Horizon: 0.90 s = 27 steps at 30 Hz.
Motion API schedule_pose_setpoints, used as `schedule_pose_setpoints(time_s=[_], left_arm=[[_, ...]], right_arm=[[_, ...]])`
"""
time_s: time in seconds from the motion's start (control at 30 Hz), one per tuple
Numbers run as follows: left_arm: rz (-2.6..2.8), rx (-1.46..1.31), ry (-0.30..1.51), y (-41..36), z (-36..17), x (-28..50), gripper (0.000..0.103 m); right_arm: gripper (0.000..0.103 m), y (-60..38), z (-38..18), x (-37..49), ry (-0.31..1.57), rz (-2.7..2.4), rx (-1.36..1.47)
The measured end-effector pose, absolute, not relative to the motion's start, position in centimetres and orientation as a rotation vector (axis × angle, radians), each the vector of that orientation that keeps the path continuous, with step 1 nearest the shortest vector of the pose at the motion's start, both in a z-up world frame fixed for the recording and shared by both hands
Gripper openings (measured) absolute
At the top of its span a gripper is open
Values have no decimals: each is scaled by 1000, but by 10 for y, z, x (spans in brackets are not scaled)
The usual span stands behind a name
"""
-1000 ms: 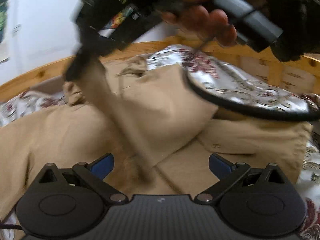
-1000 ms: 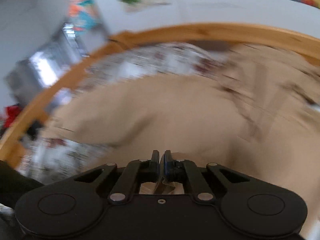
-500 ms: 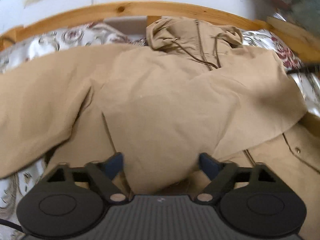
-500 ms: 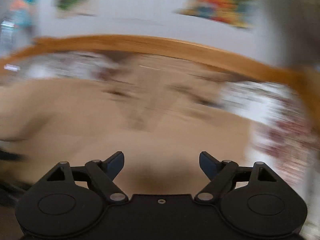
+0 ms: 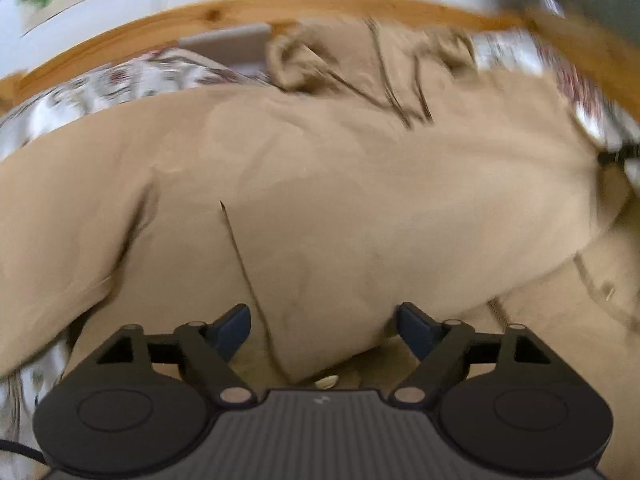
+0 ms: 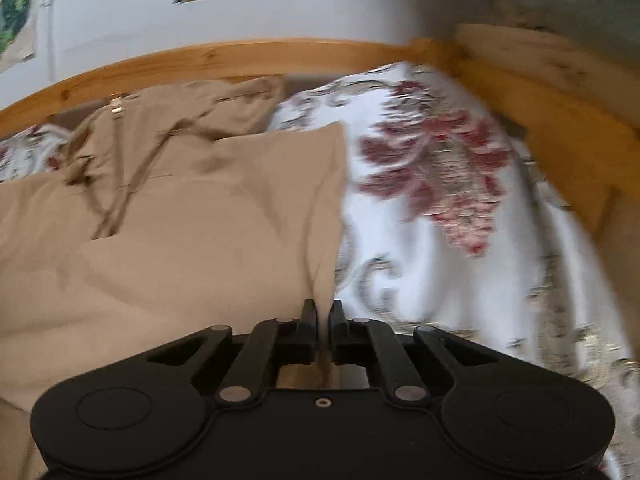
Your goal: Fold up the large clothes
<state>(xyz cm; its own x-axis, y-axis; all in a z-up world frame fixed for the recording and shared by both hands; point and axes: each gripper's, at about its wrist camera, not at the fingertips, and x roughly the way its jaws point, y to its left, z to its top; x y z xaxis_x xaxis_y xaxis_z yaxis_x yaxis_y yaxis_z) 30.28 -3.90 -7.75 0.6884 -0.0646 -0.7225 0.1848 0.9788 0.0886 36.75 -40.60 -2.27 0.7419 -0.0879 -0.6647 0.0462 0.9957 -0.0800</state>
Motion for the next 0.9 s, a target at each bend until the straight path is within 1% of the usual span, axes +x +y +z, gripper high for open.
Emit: schedule_pose_setpoints(time_s=[0.07,0.17,0.23,0.3,0.37,0.47,0.5,0.6,0.63,0.7,0.73,0.77,0.83,0.9], left_arm=[[-132,245,801,-49,-87,311,89],[-124,217,789,-44,-85,308,90],[-118,173,780,-35,-82,302,92],[-123,142,746,-26,-77,295,94],[-99,140,716,-22,-74,294,97],[-19,184,762,-24,-78,306,98],[-10,185,775,-23,-79,309,100],[-5,167,778,-18,-84,311,103],[-8,151,783,-16,-85,311,103],[-15,115,797,-10,-86,311,103],[-17,101,803,-8,-85,312,103],[-21,87,807,-6,-85,312,103],[-18,69,812,-3,-84,312,102],[-17,51,809,-1,-81,310,102]], right_arm=[[4,-410,-38,375,752,-84,-107],[5,-402,-42,380,739,-100,-150],[15,-397,-34,376,716,-128,-172],[44,-388,-21,362,636,-106,-227],[58,-376,-11,364,552,-79,-296],[58,-357,-7,390,513,-70,-356],[58,-353,-7,402,511,-83,-358],[60,-352,-13,442,548,-150,-356],[62,-356,-19,459,603,-161,-357],[76,-367,-32,479,686,-159,-324],[79,-372,-31,482,687,-161,-285],[79,-378,-27,481,681,-160,-233],[76,-381,-18,467,652,-167,-176],[78,-382,-10,436,614,-146,-164]])
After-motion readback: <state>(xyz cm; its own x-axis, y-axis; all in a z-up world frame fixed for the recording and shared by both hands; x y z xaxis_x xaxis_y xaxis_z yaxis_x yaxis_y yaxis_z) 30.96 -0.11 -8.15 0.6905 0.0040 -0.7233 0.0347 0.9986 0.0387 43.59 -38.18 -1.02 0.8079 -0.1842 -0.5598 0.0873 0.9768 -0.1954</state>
